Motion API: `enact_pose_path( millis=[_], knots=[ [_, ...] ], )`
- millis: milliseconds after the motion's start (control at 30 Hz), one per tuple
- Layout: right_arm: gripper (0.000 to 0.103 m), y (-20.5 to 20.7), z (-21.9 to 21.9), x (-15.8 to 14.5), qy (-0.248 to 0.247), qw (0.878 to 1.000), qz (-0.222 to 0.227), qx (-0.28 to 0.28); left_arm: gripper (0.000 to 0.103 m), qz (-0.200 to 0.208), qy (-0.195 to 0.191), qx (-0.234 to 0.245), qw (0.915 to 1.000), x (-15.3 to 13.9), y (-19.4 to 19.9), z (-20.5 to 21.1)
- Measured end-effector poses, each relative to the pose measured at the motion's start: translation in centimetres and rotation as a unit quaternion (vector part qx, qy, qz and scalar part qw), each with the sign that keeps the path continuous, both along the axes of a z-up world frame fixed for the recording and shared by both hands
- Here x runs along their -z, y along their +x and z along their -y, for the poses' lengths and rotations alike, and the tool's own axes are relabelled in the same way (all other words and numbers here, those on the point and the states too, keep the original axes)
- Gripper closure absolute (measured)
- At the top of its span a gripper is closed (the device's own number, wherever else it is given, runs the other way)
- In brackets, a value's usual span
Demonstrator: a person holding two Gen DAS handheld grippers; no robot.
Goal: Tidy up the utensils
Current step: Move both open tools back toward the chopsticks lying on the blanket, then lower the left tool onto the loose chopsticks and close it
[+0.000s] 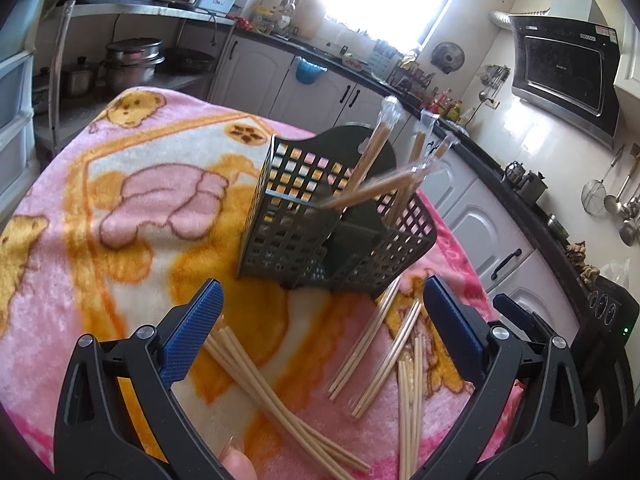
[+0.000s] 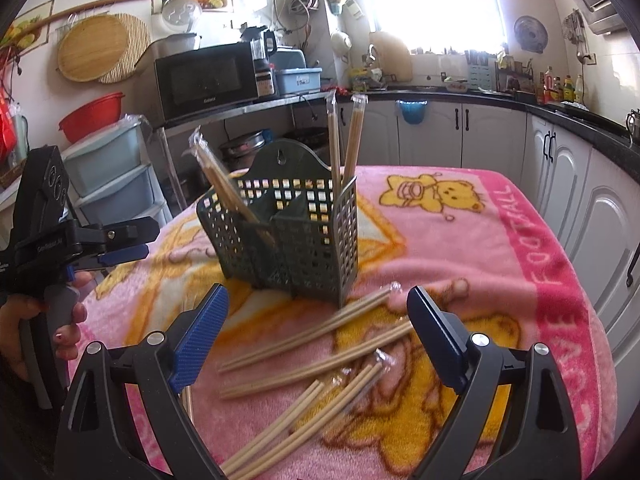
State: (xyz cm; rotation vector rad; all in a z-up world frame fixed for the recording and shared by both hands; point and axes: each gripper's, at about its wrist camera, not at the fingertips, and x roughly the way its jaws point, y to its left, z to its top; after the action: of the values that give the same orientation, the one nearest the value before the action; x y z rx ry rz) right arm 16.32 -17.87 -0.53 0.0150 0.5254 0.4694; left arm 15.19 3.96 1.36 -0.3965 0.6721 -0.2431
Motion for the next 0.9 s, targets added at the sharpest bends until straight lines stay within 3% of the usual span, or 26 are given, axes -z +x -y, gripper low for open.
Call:
enact_pose_path(
  millis=[633, 667, 767, 900],
  knots=[
    [0.015, 0.3, -0.1, 2.0, -0.017, 0.999, -0.034, 0.004, 0.011, -0.054, -0.005, -0.007, 0.9985, 4.3, -0.1, -0.8],
    [0.015, 0.3, 0.0, 2.1, -0.016, 0.999, -0.035, 0.005, 0.013, -0.056, -0.009, -0.009, 0.9983, 4.6, 0.1, -1.0],
    [0.015, 0.5, 0.0, 2.3, -0.016, 0.999, -0.037, 0.008, 0.032, -0.064, -0.015, -0.011, 0.9978, 5.2, 0.8, -1.1],
    [0.015, 1.0, 0.3, 2.5, -0.016, 0.999, -0.040, 0.013, 0.035, -0.082, -0.006, -0.018, 0.9965, 6.1, 2.4, -1.4]
  ],
)
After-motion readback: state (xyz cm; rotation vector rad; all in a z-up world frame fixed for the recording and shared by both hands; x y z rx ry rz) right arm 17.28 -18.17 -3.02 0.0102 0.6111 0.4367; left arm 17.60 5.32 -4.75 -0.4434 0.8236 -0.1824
